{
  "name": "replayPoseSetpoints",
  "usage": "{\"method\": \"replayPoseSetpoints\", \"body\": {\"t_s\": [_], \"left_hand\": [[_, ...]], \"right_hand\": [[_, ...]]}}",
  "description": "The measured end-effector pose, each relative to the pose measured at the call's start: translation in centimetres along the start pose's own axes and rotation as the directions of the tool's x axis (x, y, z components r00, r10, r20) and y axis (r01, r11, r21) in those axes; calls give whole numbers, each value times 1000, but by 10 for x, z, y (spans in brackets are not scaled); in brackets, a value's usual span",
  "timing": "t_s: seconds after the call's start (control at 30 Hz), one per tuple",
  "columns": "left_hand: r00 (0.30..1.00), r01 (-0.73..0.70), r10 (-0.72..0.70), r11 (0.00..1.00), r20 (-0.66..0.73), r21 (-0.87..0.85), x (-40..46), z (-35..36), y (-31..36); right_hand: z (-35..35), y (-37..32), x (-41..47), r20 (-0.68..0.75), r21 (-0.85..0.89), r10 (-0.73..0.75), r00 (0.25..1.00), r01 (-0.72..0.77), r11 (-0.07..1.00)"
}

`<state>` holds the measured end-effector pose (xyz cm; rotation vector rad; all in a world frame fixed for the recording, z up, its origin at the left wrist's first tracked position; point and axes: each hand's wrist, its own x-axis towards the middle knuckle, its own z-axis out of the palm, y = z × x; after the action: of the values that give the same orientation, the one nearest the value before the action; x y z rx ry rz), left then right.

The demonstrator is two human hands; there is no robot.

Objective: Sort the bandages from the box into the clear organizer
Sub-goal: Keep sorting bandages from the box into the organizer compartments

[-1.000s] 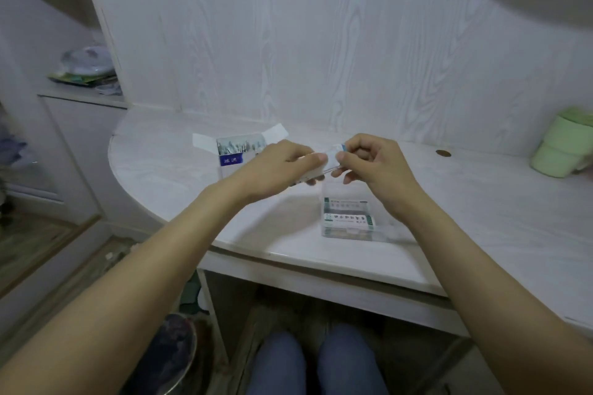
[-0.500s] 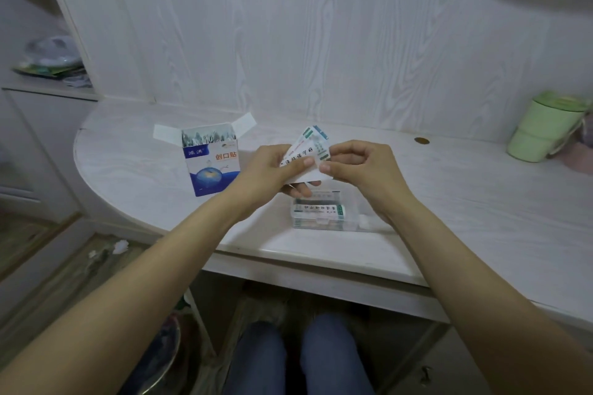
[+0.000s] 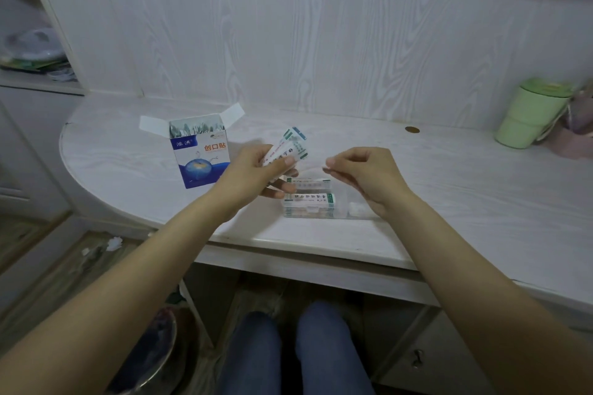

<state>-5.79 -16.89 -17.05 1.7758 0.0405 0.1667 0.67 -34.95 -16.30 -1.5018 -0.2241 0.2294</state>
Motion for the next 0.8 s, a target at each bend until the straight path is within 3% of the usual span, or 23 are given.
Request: {"method": "replayPoseSetpoints", "body": {"t_s": [0.23,0.47,0.8], "left_hand": [[990,36,-34,999,-137,8,1,-4,-3],[992,35,-24,995,-122,96,4,-4,-2],[993,18,-3,992,-118,127,4,-2,-4]], "right_hand": [[-2,12,-4,-91,-293,-50,995,21,956],[5,16,-6,-69,-668,-177,982,86,739],[13,18,-5,62,-805,-198,978,166,569]]}}
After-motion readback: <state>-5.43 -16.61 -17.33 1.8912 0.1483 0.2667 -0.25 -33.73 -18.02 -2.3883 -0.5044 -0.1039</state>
